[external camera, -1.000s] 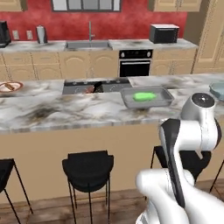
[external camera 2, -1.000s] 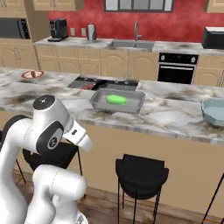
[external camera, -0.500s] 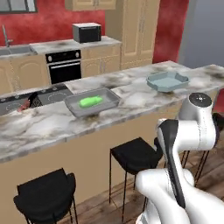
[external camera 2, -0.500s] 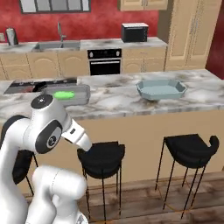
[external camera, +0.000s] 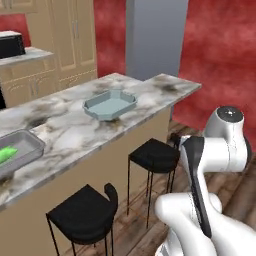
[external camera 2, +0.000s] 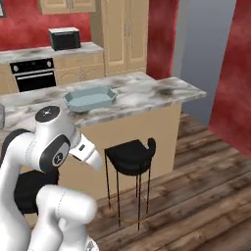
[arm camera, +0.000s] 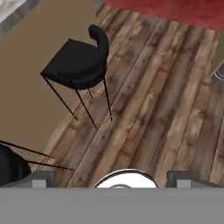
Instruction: Place the cold items (corn and cucumber) from the fridge in one tupperware on the dining counter. Place the warm items (kebab skewer and hot dog) in the stove area in another tupperware.
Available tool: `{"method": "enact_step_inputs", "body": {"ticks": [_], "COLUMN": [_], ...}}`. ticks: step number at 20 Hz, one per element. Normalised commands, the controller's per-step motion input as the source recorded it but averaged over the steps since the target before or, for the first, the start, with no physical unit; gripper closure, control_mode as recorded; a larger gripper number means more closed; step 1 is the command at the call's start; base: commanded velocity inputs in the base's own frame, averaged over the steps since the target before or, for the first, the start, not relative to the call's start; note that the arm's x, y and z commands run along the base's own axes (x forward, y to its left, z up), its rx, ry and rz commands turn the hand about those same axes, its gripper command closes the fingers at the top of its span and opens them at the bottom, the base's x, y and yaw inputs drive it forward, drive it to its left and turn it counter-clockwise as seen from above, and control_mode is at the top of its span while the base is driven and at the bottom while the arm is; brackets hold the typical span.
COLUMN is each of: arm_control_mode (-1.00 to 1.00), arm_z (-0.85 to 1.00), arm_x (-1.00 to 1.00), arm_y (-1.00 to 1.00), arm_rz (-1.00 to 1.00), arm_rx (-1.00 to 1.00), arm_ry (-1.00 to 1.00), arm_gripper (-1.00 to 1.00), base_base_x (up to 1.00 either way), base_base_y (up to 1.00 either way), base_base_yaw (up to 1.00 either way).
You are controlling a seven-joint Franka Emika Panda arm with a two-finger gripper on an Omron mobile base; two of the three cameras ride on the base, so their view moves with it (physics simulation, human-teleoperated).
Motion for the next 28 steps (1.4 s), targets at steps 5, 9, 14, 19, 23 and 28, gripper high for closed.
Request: {"method": "enact_step_inputs", "body": {"ticks": [5, 9, 14, 19, 23, 28], "arm_control_mode": [1.00, 1.00, 1.00, 1.00, 1.00, 1.00], "arm_z": [0.00, 0.00, 0.00, 0.00, 0.00, 0.00], "arm_x": [0.00, 0.00, 0.00, 0.00, 0.00, 0.00], "arm_y": [0.00, 0.00, 0.00, 0.00, 0.00, 0.00], "arm_rz": [0.00, 0.00, 0.00, 0.00, 0.00, 0.00], "arm_rx": [0.00, 0.00, 0.00, 0.00, 0.00, 0.00], "arm_ry": [0.00, 0.00, 0.00, 0.00, 0.00, 0.00], "arm_gripper": [-1.00, -1.00, -1.00, -1.00, -1.00, -1.00], "base_base_x": [0.19, 0.01, 0.00, 0.00, 0.01, 0.22], "base_base_y": [-1.00, -1.00, -0.83, -0.62, -0.66, -0.67], "base_base_yaw": [-0.39, -0.35, -0.39, -0.53, -0.47, -0.38]}}
